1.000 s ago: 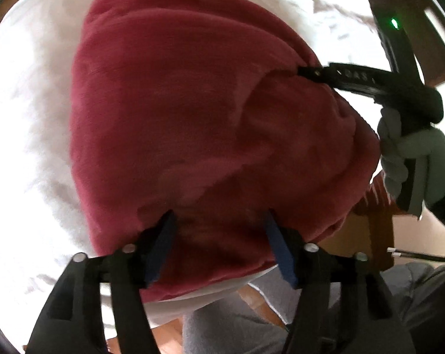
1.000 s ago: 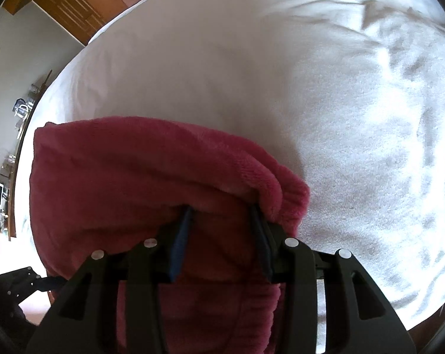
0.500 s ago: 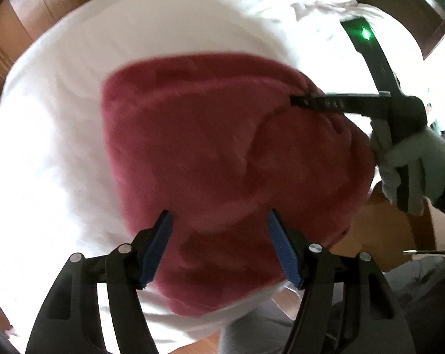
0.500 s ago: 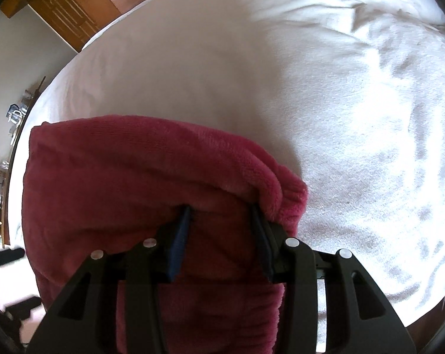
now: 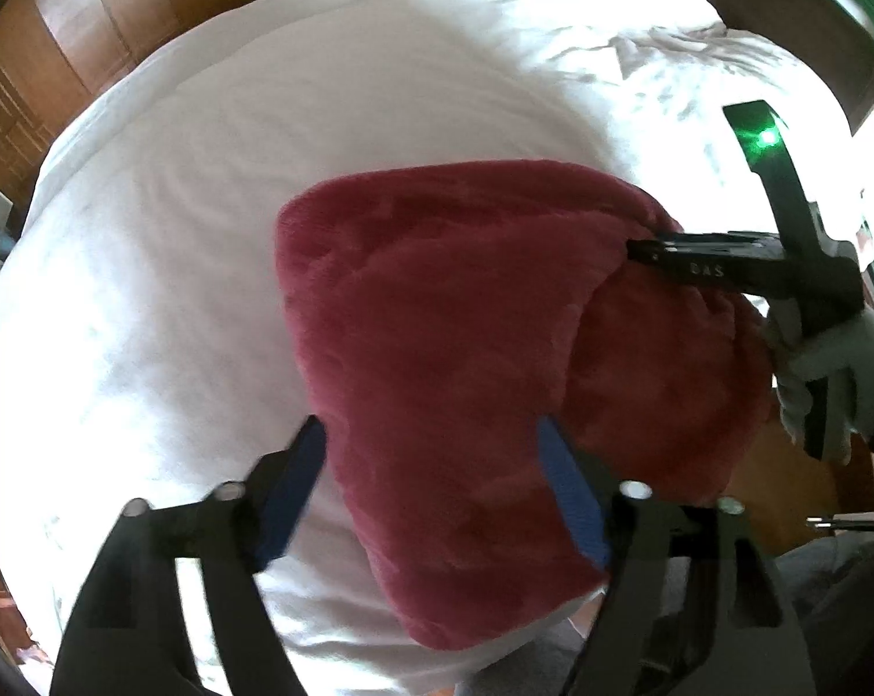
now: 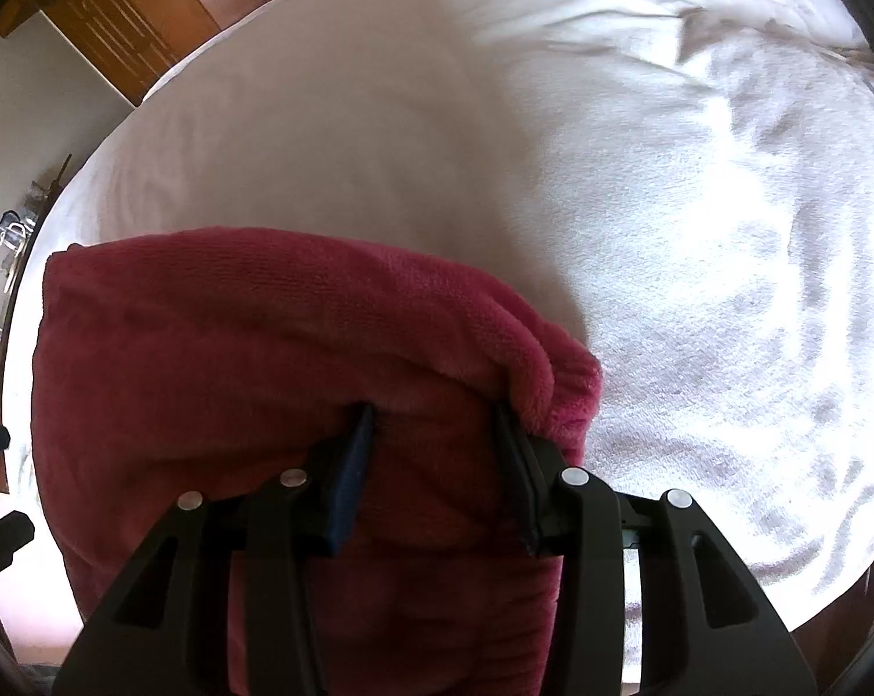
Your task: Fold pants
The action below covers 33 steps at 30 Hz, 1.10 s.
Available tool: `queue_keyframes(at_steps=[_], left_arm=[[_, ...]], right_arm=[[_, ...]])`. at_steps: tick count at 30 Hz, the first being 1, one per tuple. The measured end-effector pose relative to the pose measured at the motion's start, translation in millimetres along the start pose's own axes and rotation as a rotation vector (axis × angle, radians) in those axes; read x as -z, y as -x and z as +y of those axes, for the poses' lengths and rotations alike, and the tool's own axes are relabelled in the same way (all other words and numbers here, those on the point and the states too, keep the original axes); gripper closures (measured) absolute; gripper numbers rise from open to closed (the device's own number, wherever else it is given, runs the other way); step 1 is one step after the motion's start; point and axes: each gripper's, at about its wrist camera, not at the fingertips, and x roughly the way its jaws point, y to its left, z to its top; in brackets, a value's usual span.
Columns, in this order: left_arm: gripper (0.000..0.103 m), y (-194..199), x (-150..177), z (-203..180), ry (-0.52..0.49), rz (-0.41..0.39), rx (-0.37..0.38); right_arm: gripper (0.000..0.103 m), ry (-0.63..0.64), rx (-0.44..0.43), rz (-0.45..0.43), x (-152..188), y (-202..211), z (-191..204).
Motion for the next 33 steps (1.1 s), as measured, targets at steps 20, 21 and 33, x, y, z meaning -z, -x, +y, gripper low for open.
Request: queue_keyframes(at_steps=[20, 21, 33], left_arm=[[0.011, -28.4, -12.5, 38.9, 0.084, 0.058, 0.06], [0.011, -29.8, -13.0, 40.9, 0.089, 0.062, 0.061], [0.007, -60.0, -5.8, 70.5, 0.258, 0.14, 0.232]], right_arm=[[0.02, 0.029, 0.02, -0.042, -2.6, 52.5, 27.8], [0.02, 0.015, 0.018, -0.046, -0.2, 57.8, 25.4], [0.011, -0.173, -0.06, 0.081, 15.9, 44.1, -30.2]])
